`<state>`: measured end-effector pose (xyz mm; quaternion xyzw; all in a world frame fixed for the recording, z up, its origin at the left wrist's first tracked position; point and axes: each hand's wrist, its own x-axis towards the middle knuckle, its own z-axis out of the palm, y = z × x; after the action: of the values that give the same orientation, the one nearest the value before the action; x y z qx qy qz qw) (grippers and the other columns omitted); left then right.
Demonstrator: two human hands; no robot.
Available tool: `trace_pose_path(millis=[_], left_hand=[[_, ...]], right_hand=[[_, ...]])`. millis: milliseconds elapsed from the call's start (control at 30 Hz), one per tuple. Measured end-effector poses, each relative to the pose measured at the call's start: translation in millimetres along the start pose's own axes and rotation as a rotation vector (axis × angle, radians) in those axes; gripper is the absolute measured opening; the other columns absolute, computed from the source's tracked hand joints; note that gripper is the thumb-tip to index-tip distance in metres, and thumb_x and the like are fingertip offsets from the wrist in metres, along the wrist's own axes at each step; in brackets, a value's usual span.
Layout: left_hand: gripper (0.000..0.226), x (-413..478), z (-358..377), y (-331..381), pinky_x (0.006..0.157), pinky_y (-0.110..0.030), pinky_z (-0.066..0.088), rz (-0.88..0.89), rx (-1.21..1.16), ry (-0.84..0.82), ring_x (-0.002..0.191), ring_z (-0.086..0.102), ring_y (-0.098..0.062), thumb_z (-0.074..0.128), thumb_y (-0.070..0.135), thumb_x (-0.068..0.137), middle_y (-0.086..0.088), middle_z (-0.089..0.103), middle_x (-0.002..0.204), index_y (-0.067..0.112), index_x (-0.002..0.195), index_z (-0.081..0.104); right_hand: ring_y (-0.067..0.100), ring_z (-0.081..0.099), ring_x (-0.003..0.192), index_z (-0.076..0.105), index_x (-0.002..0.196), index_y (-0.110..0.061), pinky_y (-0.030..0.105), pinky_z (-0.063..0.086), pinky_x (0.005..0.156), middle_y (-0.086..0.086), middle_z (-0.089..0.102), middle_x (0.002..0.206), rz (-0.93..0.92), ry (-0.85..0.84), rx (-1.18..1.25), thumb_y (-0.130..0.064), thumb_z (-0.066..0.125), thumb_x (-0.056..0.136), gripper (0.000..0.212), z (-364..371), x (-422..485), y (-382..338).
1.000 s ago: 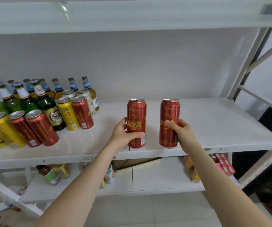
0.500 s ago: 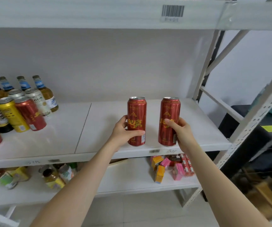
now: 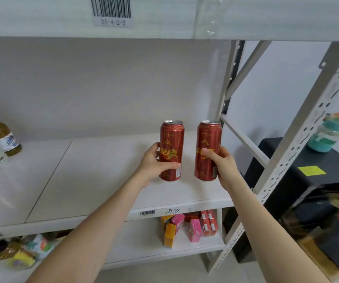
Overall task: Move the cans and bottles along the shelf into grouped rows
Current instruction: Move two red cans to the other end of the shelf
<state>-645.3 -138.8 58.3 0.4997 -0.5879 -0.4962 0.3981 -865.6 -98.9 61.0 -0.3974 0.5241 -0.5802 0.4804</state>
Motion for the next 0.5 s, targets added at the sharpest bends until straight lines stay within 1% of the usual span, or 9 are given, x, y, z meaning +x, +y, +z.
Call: trace_pose_path(millis=[67,200,333,500], left_hand=[[0.072,20.0,7.0,1.4,0.088,-0.037,0.054,0.008,0.005,-0.009,0.106,0.065,-0.015,0.093,0.019,0.060,0.003,0.069,0.112,0.030,0.121,0.057],[0.069,53.6,20.2,2.6,0.088,-0.037,0.055,0.033,-0.003,-0.008,0.104,0.067,-0.017,0.092,0.015,0.061,0.001,0.070,0.110,0.029,0.119,0.057],[0.072,90.1,32.3,-0.4,0.088,-0.037,0.055,0.057,-0.011,0.007,0.104,0.067,-0.017,0.092,0.014,0.061,0.002,0.070,0.110,0.029,0.122,0.056],[0.076,132.2,45.5,-13.6,0.090,-0.037,0.055,0.081,-0.011,0.039,0.106,0.066,-0.016,0.093,0.016,0.061,0.004,0.070,0.113,0.030,0.125,0.055]], right_hand=[[0.023,0.070,0.099,0.063,0.108,-0.024,0.047,0.056,0.091,0.008,0.071,0.113,-0.011,0.022,0.008,-0.023,0.079,0.079,0.033,-7.3,18.3,-0.2],[0.023,0.069,0.101,0.063,0.108,-0.025,0.045,0.056,0.089,0.005,0.071,0.110,-0.023,0.020,0.015,-0.022,0.079,0.080,0.032,-16.1,54.7,-0.4],[0.025,0.068,0.105,0.061,0.119,-0.020,0.048,0.055,0.092,0.007,0.069,0.116,-0.058,-0.005,0.014,-0.024,0.081,0.078,0.046,-24.3,98.3,4.7],[0.024,0.068,0.105,0.061,0.115,-0.025,0.049,0.055,0.093,0.006,0.069,0.116,-0.094,-0.045,-0.009,-0.029,0.084,0.075,0.046,-32.3,149.2,14.6]])
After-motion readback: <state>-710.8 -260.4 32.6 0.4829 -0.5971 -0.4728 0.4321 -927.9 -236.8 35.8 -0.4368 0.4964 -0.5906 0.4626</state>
